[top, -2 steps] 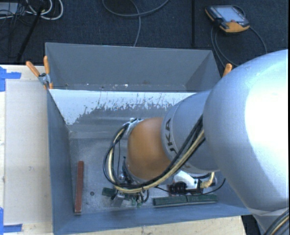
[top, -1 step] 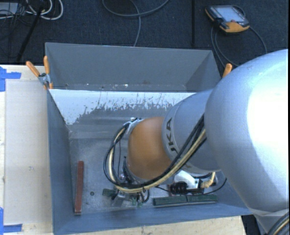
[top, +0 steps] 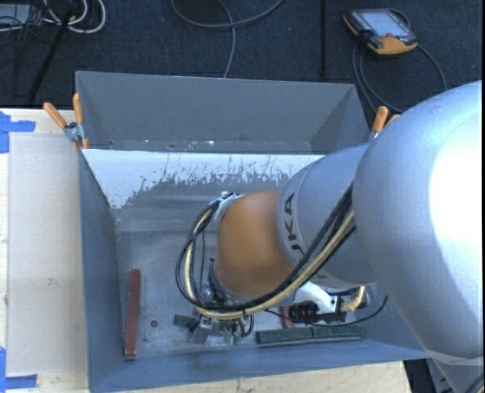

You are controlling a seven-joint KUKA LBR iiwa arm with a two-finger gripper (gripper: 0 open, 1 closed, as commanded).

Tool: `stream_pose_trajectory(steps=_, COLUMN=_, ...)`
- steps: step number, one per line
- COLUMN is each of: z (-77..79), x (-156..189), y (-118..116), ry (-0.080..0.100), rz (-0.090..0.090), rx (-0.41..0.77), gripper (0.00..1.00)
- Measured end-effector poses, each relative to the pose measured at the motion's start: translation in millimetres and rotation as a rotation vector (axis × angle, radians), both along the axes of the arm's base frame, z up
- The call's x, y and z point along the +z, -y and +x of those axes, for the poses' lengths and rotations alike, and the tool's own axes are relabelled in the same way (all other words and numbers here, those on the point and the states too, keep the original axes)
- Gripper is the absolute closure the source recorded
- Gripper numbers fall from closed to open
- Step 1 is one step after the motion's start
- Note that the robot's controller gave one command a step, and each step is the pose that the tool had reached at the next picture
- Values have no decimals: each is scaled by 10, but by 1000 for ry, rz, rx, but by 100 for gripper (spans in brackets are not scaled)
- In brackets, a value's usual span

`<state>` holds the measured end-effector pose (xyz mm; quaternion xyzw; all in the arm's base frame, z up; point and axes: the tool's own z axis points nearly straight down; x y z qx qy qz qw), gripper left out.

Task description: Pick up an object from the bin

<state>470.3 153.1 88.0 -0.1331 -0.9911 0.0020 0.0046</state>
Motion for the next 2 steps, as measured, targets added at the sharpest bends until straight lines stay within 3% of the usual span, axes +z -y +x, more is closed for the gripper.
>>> stream_pose_trajectory(steps=2, z=14, x=278, y=-1, ry=6, rz=2, rx=-1, gripper=100)
